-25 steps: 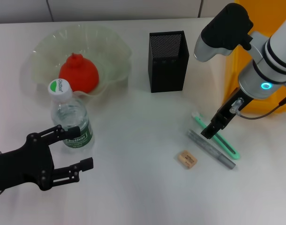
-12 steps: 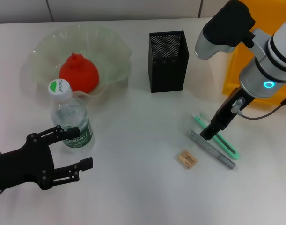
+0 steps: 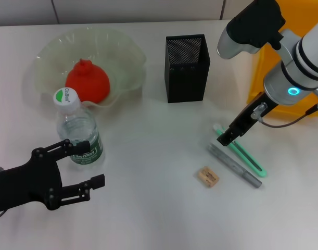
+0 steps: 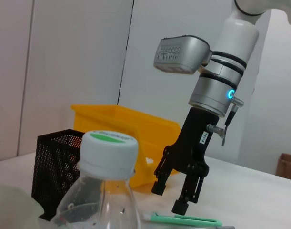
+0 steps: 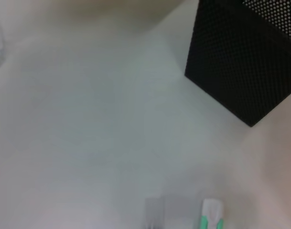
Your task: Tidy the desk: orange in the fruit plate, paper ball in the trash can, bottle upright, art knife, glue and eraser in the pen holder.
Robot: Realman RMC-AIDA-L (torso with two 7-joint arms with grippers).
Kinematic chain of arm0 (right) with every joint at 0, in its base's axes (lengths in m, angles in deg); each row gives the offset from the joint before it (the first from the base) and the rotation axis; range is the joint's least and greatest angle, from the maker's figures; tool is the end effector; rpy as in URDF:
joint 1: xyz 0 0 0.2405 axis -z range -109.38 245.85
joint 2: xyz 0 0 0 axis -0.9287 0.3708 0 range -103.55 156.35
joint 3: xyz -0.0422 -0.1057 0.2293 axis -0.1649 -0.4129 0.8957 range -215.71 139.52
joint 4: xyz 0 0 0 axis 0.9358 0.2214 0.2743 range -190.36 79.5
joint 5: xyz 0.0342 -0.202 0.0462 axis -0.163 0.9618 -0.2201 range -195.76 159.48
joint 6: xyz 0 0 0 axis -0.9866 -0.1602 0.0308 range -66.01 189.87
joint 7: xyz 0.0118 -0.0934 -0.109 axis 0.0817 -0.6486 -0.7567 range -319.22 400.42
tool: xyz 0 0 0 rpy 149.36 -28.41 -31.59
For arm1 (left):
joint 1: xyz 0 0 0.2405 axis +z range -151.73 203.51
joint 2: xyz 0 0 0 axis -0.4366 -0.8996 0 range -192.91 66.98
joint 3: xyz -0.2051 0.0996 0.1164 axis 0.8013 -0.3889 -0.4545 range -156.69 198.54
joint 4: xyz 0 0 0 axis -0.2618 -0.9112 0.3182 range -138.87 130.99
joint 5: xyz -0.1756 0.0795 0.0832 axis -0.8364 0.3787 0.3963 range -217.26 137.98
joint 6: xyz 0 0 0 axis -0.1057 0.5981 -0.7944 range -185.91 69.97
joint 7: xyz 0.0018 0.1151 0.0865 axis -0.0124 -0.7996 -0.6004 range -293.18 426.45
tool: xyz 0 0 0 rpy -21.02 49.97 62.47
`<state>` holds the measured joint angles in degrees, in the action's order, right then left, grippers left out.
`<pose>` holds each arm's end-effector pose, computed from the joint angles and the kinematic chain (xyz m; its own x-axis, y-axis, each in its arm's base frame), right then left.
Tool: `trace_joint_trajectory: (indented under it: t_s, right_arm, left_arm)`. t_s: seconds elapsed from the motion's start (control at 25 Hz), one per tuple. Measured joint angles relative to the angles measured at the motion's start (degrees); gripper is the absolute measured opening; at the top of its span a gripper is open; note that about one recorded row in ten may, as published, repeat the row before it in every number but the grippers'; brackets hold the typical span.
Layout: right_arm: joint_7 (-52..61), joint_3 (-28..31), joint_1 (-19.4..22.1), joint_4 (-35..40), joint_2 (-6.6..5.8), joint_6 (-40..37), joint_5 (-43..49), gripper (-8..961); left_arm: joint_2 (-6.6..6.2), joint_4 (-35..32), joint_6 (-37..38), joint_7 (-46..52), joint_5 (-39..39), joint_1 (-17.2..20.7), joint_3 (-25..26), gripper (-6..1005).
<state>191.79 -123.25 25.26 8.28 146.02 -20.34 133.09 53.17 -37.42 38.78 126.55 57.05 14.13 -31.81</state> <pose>0.1725 0.3733 -0.0402 0.7008 -0.6517 0.2902 -0.5036 -0.7400 -0.4458 -0.3174 0.2293 0.0017 0.7604 0.2319 0.6067 0.4067 -0.8982 -0.1665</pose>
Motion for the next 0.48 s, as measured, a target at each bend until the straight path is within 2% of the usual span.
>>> trace_joint_trajectory:
  t_s: [0.48]
  right_arm:
    - [-0.2, -1.2, -0.3, -2.6, 0.09, 3.4, -1.3, 744]
  left_arm:
    - [0.06, 0.0, -0.1, 0.1, 0.0, -0.2, 0.0, 830]
